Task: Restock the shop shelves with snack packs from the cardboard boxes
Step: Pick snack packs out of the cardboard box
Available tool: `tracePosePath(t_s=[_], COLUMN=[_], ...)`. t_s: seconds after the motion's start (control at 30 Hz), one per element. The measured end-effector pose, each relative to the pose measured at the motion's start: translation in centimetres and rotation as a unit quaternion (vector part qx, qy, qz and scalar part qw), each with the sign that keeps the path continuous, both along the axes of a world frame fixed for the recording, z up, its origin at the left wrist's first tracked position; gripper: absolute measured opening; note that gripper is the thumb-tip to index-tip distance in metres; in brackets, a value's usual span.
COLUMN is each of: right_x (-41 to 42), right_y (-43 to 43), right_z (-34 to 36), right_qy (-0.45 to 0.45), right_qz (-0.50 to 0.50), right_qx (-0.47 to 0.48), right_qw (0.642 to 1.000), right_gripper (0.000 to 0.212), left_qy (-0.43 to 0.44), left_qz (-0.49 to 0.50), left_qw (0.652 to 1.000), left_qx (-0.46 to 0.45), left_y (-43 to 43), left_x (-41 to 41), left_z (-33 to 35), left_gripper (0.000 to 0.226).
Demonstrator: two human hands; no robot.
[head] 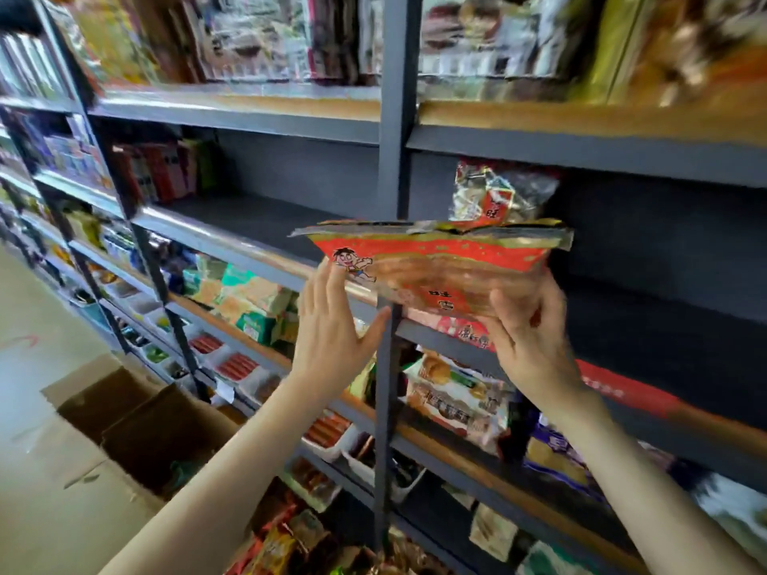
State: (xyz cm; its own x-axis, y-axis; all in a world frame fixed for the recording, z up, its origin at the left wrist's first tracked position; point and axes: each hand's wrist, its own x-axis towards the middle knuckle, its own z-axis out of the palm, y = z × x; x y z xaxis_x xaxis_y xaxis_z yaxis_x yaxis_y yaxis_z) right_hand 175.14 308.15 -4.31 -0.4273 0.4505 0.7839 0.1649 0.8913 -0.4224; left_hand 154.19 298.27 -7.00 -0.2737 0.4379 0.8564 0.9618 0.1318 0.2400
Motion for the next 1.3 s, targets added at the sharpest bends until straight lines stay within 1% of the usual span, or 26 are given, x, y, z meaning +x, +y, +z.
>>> tracePosePath(t_s=[0.03, 0.07, 0.1, 0.13, 0.17, 0.23, 0.27, 0.3, 0.33, 0.37, 0.4, 0.43, 0.5, 0.6, 0.67, 0.7, 0.73, 0.8, 0.83, 0.87, 0.93, 1.0, 1.07, 1.17, 1.23, 1.3], right_x=[1.1, 2.3, 3.2, 3.7, 4.1, 4.5, 4.5, 4.6, 4.5, 4.3, 4.0, 3.5, 2.0, -0.8, -2.5, -3.1, -3.6, -4.2, -4.5, -4.8, -5.5, -6.1, -6.6, -6.8, -6.8, -6.8], right_y=[1.0, 2.2, 3.6, 4.4, 5.2, 7.3, 7.8, 8.7, 9.4, 10.2, 11.3, 11.9, 12.8, 14.5, 16.1, 16.8, 17.3, 18.0, 18.1, 18.2, 18.2, 18.4, 18.7, 18.3, 16.8, 14.3], right_z=[0.3, 0.5, 0.2, 0.5, 0.8, 0.9, 1.2, 1.1, 0.9, 0.6, 0.1, 0.1, 0.8, 1.6, 1.7, 1.7, 1.7, 1.5, 1.4, 1.4, 1.5, 1.4, 1.3, 1.4, 1.7, 1.8], right_qy=[-0.011, -0.022, -0.028, -0.021, -0.027, -0.055, -0.074, -0.087, -0.095, -0.119, -0.137, -0.140, -0.114, -0.140, -0.176, -0.215, -0.262, -0.334, -0.346, -0.352, -0.356, -0.393, -0.426, -0.442, -0.446, -0.428], right_qz=[-0.028, -0.050, -0.074, -0.089, -0.113, -0.158, -0.161, -0.163, -0.156, -0.168, -0.181, -0.182, -0.149, -0.118, -0.143, -0.176, -0.224, -0.313, -0.335, -0.341, -0.319, -0.298, -0.303, -0.314, -0.310, -0.296], right_qx=[0.039, 0.045, 0.043, 0.029, 0.017, 0.012, 0.003, -0.009, -0.026, -0.010, 0.032, 0.040, -0.020, -0.072, -0.128, -0.147, -0.146, -0.080, -0.034, 0.014, 0.095, 0.132, 0.134, 0.126, 0.104, 0.079], right_qw=[0.999, 0.997, 0.996, 0.995, 0.993, 0.986, 0.984, 0.983, 0.983, 0.979, 0.973, 0.973, 0.982, 0.980, 0.966, 0.949, 0.927, 0.886, 0.876, 0.872, 0.873, 0.860, 0.842, 0.831, 0.833, 0.850], right_gripper=[0.050, 0.049, 0.055, 0.061, 0.059, 0.045, 0.049, 0.060, 0.077, 0.094, 0.105, 0.109, 0.103, 0.100, 0.101, 0.102, 0.103, 0.109, 0.111, 0.110, 0.103, 0.091, 0.083, 0.080, 0.076, 0.074], left_qy=[0.041, 0.084, 0.122, 0.153, 0.175, 0.212, 0.232, 0.250, 0.261, 0.265, 0.266, 0.269, 0.286, 0.316, 0.324, 0.327, 0.331, 0.335, 0.335, 0.335, 0.336, 0.337, 0.339, 0.338, 0.333, 0.322], left_qz=[-0.011, -0.020, -0.017, -0.007, 0.006, 0.032, 0.046, 0.058, 0.065, 0.069, 0.074, 0.081, 0.098, 0.110, 0.106, 0.101, 0.094, 0.079, 0.072, 0.067, 0.063, 0.061, 0.061, 0.061, 0.058, 0.060], left_qw=[0.999, 0.996, 0.992, 0.988, 0.985, 0.976, 0.970, 0.963, 0.959, 0.957, 0.956, 0.955, 0.949, 0.940, 0.939, 0.939, 0.939, 0.939, 0.939, 0.940, 0.940, 0.940, 0.939, 0.939, 0.941, 0.944], left_qx=[0.014, 0.023, 0.024, 0.015, 0.001, -0.037, -0.060, -0.078, -0.089, -0.094, -0.096, -0.095, -0.087, -0.065, -0.040, -0.029, -0.021, -0.005, 0.001, 0.003, 0.003, 0.001, -0.002, -0.016, -0.029, -0.041], left_y=[1.3, 2.6, 3.8, 5.0, 6.2, 8.4, 9.4, 10.3, 11.2, 12.0, 12.7, 13.3, 14.0, 14.6, 14.8, 14.8, 14.9, 15.0, 15.0, 15.1, 15.2, 15.2, 15.1, 14.9, 14.6, 14.3], left_x=[0.1, 0.3, 0.3, 0.3, 0.2, -0.2, -0.5, -0.9, -1.3, -1.7, -2.1, -2.5, -3.0, -3.5, -3.6, -3.6, -3.7, -3.9, -4.0, -4.1, -4.2, -4.3, -4.3, -4.2, -4.1, -3.7], left_z=[0.3, 0.8, 1.1, 1.3, 1.4, 1.5, 1.6, 1.7, 1.8, 1.8, 1.8, 1.7, 1.3, 0.8, 0.8, 0.8, 0.8, 0.7, 0.6, 0.6, 0.5, 0.4, 0.4, 0.5, 0.6, 0.9], left_gripper=[0.068, 0.069, 0.072, 0.074, 0.074, 0.071, 0.069, 0.068, 0.068, 0.068, 0.067, 0.066, 0.058, 0.054, 0.053, 0.052, 0.051, 0.048, 0.047, 0.046, 0.045, 0.043, 0.042, 0.042, 0.042, 0.040])
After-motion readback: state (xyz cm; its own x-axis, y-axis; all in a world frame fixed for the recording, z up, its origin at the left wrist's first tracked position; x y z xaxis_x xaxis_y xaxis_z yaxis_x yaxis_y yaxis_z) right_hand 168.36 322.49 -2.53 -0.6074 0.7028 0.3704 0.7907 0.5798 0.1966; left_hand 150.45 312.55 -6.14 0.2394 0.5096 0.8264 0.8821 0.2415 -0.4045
